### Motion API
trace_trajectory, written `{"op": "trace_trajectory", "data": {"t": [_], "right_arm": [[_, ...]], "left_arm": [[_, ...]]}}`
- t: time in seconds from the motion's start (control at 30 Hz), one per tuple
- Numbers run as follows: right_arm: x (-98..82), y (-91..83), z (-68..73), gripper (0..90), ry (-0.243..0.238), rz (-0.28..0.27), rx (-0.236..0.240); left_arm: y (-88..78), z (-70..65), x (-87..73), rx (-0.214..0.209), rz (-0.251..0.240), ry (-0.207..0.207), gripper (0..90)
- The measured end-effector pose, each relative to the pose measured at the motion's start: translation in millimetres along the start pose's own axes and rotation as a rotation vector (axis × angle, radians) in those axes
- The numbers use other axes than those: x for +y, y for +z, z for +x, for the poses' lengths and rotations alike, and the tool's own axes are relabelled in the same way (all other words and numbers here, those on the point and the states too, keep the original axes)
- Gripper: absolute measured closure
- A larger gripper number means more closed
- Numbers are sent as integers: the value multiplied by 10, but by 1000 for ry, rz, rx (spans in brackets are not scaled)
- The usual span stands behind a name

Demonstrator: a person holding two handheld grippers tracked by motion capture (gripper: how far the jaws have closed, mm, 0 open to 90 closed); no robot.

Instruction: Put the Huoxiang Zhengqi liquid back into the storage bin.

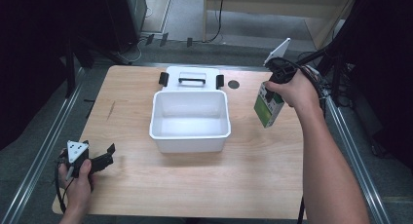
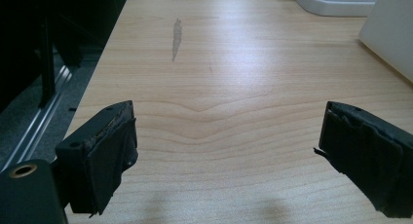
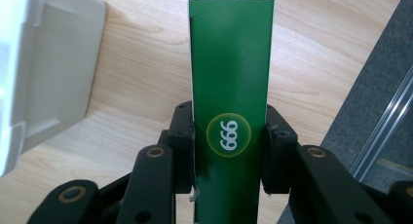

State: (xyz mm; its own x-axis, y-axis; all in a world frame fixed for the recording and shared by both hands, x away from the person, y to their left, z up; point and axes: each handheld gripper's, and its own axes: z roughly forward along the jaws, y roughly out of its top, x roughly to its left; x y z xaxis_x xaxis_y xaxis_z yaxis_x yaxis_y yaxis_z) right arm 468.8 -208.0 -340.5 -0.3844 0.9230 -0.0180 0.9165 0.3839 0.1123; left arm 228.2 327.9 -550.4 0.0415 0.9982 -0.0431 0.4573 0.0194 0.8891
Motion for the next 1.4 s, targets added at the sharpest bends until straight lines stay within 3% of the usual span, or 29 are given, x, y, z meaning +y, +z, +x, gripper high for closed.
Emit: {"op": "trace_trajectory", "data": {"t": [0.17,0.3,0.43,0.47,0.53,0.7,1.2,1.33,1.4], "right_arm": [[-33,-190,71,652,-84,-32,-29],[-63,-361,133,651,-141,-53,-24],[-78,-528,238,651,-193,-77,-23],[-80,-606,299,651,-225,-91,-26],[-82,-638,330,651,-226,-91,-27],[-79,-827,521,651,-298,-133,-7],[-52,-1023,964,651,-408,-165,33],[-48,-1035,1081,652,-497,-181,62],[-57,-1043,1149,652,-580,-192,88]], "left_arm": [[-1,-2,0,0,2,0,71],[-1,-2,0,1,2,0,71],[-2,-2,0,1,2,0,71],[-2,-1,0,1,2,0,70],[-3,1,0,1,4,2,71],[-4,1,0,0,4,0,71],[-4,2,-1,-2,2,-1,70],[-5,2,-1,-2,2,-1,71],[-4,2,-1,-2,3,0,70]]}}
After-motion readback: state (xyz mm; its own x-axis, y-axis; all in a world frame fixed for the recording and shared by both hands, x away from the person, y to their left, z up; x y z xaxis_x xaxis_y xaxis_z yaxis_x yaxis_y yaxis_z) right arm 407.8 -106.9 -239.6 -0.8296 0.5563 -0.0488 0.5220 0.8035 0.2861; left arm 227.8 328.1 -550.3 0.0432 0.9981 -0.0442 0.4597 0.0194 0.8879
